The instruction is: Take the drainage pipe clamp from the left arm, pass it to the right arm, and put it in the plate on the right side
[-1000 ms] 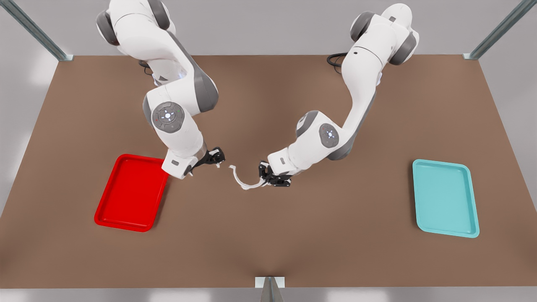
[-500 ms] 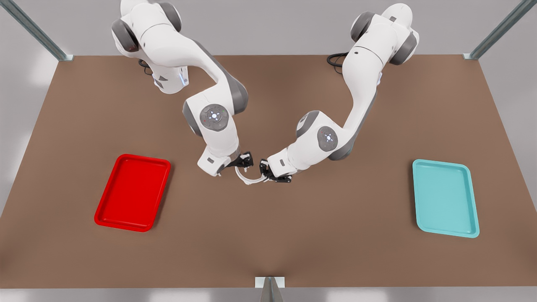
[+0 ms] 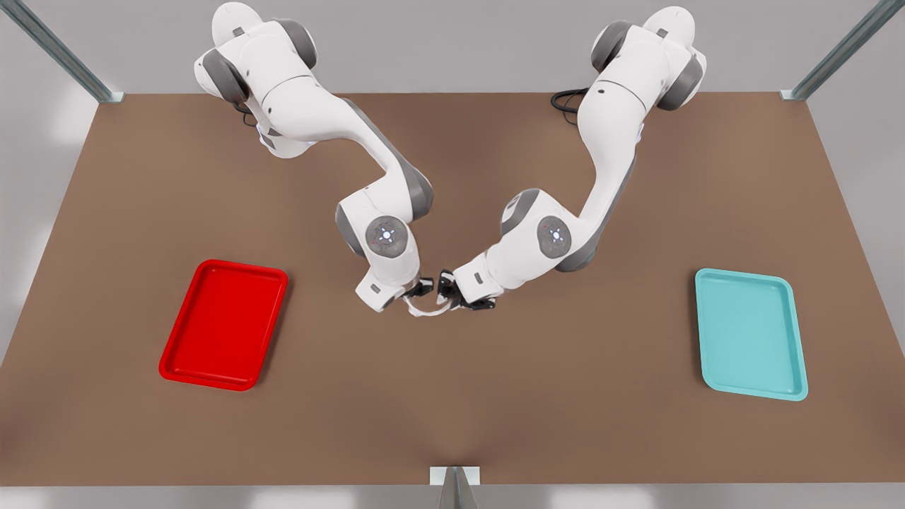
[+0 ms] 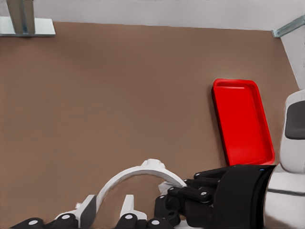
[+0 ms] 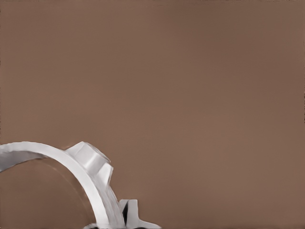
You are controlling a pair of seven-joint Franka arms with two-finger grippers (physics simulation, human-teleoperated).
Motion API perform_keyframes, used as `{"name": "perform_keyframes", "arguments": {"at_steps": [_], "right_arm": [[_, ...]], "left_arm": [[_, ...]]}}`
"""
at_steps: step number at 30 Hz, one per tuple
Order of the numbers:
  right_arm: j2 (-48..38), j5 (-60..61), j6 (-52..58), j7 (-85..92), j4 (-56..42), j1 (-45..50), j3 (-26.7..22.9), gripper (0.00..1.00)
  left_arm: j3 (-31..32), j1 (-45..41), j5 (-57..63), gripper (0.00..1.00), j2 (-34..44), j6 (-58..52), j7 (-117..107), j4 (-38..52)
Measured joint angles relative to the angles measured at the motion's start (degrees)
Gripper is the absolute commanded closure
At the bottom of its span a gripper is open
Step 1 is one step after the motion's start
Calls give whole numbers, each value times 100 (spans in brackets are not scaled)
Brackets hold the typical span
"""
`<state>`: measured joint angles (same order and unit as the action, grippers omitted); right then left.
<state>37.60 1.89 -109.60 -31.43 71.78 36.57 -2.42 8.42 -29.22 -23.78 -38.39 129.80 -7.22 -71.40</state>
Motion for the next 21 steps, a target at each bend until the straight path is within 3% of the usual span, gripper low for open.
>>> {"name": "perform_keyframes", "arguments": {"at_steps": [4,7,15,18,21], "right_arm": [[-18,-16,-45,-108,-22,-43,-32,79],[-185,-24,-53,-156,65,-244,-15,79],[-1384,-26,-602,274,2473,-1803,3,79],[-1417,-3,-841,679,2775,-2477,12,79],[-1312,311,-999,1171,2882,-3143,64,79]], "left_arm": [[19,29,-219,0,7,110,158,0],[5,682,-64,0,119,-106,120,-1],[-81,3113,1669,0,1425,-2291,409,0],[-682,2819,2117,0,2389,-2978,591,-423],[-896,2632,2337,0,2379,-3390,740,-513]]}}
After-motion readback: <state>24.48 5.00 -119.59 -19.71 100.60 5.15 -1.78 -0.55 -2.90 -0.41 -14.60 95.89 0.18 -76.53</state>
